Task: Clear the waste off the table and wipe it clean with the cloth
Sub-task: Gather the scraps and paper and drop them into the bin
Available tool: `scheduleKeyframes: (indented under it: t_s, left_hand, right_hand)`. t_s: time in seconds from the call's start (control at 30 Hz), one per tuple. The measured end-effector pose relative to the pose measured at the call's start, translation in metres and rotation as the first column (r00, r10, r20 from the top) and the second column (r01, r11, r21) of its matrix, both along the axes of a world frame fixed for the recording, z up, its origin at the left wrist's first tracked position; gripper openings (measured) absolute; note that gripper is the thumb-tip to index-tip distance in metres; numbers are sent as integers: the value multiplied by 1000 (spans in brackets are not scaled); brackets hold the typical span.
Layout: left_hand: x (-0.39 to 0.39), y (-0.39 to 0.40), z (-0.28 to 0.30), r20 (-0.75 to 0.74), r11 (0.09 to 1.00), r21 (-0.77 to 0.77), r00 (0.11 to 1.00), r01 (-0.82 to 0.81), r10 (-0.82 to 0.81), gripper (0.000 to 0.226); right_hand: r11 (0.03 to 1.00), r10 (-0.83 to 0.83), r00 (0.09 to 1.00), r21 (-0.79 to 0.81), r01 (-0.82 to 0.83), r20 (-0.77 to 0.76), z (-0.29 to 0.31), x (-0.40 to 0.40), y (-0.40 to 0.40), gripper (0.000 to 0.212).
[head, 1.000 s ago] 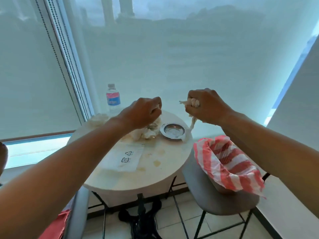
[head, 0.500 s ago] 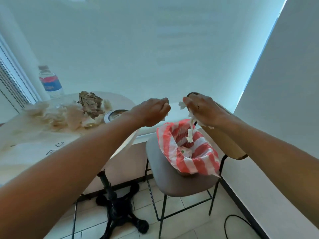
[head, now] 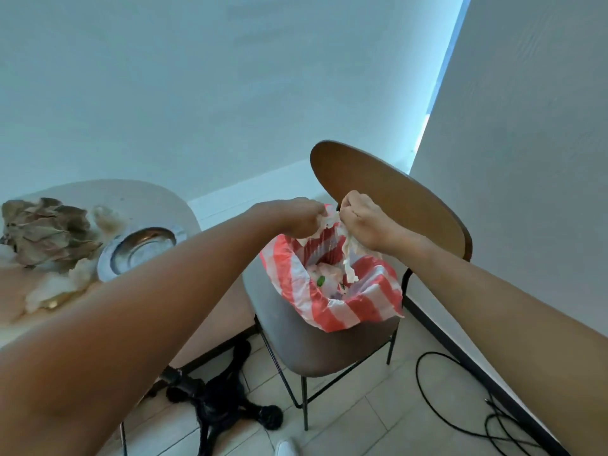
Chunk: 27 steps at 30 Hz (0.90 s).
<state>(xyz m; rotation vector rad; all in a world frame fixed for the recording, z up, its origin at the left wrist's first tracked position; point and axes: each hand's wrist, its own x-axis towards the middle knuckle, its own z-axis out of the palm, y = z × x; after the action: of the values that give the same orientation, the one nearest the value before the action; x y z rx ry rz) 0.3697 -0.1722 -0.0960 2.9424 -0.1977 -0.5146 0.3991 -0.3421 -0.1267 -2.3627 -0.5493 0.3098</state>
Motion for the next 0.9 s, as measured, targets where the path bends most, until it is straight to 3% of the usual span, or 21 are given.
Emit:
scheduleKeyframes:
  t_s: [0.2,0.33,0.43,0.7,0.9]
  left_hand:
    - [58,7,-44,-93,988,84,988,128,-120,44]
    - [81,15,-76,-171,974,90,967,206,-188,44]
    - [87,17,-89,-174,959,86,952,270,-252,46]
    - [95,25,-92,-120,954,48,950,297,-290,42]
    - [81,44,-73,-81,968,78,969,241,-234,38]
  right_hand:
    - [983,-76,991,-174,57,-108,-71,32,12,28]
    - [982,-66,980,-185,31,-189,-109,35,13,23]
    - [976,-44,980,-220,0,-196,-124,36,12,34]
    - [978,-38,971,-208,-12,-238,-121,39,14,48]
    - [964,63,984,-244,-102,-165,-89,33,14,53]
